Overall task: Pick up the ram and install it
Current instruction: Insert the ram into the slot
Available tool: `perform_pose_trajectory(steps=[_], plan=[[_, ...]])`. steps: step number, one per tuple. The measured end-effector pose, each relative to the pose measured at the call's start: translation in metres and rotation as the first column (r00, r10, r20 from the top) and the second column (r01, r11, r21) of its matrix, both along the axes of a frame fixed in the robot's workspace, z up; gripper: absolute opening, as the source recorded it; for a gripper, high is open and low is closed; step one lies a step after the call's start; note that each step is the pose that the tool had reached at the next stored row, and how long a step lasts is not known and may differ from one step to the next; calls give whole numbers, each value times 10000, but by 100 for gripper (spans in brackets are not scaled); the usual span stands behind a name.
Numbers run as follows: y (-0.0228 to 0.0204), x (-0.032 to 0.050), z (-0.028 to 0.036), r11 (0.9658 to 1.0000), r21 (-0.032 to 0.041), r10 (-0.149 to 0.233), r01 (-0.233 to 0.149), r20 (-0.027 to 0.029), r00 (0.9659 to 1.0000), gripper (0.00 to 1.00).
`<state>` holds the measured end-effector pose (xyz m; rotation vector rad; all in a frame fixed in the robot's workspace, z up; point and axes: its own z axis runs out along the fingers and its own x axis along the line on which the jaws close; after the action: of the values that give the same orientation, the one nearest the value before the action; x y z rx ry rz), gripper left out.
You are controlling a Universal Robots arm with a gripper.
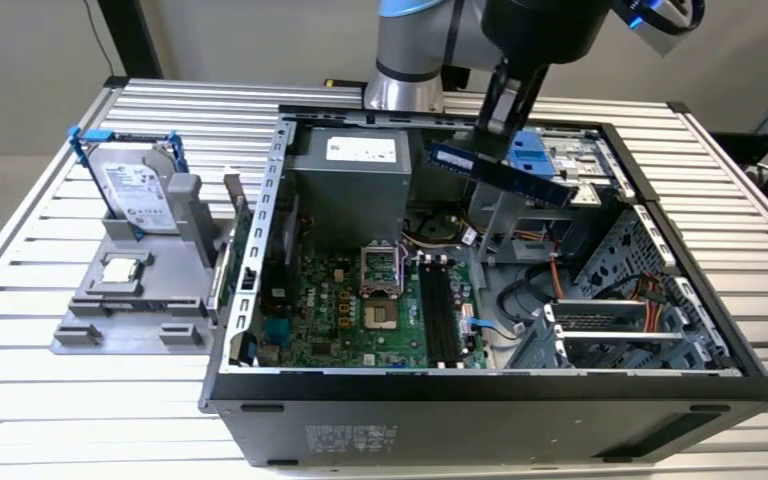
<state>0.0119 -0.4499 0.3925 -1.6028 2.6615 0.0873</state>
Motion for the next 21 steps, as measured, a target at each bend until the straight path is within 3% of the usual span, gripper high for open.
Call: perform_pose_trajectory(steps=[5, 12, 15, 21], plan=[[0, 0, 0, 9984, 0, -559, 559, 0, 9984, 0], [0, 0, 0, 9931, -1, -1175, 1175, 0, 9931, 0], [0, 0, 0, 9869, 0, -1611, 1611, 0, 9869, 0], [0, 0, 0, 9706, 0, -2405, 2405, 0, 9706, 0]])
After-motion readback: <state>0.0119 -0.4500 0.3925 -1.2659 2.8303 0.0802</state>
